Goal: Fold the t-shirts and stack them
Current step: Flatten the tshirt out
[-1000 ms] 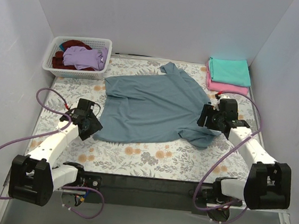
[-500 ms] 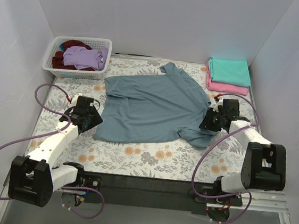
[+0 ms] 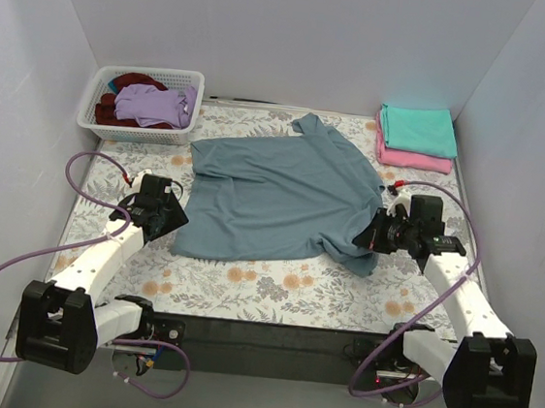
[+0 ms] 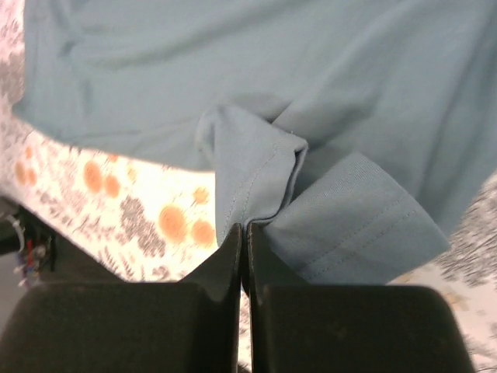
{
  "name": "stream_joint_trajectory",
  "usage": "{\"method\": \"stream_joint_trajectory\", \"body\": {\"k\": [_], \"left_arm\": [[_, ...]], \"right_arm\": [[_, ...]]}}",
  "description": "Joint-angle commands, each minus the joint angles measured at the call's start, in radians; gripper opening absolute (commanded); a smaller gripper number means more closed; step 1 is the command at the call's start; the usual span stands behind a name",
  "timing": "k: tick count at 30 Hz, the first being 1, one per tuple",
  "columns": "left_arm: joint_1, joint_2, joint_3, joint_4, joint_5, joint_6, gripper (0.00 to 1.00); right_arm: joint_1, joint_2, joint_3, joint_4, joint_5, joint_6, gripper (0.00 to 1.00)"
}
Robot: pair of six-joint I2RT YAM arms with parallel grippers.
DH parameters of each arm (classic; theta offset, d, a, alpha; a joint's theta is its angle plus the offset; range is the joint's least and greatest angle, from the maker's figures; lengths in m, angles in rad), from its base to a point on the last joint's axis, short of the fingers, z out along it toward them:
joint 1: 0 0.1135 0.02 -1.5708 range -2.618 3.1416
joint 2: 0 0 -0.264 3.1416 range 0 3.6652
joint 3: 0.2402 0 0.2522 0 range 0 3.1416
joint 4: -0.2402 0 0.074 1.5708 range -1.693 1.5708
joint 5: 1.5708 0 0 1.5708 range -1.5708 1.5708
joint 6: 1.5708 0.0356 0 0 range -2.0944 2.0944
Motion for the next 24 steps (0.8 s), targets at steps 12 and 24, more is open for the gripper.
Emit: {"method": "stream_joint_trajectory", "body": {"k": [12, 24], "left_arm": [[-0.003, -0.013, 0.009, 0.022, 0.006, 0.011, 0.55], [-0.005, -0.013, 0.007, 0.025, 0.021, 0.014, 0.55]], "right_arm": [[0.455, -0.227, -0.231, -0.244, 0.010, 0.304, 0.38], [0.282, -0.084, 0.079, -0.298, 0.544, 0.087, 0.62]]}}
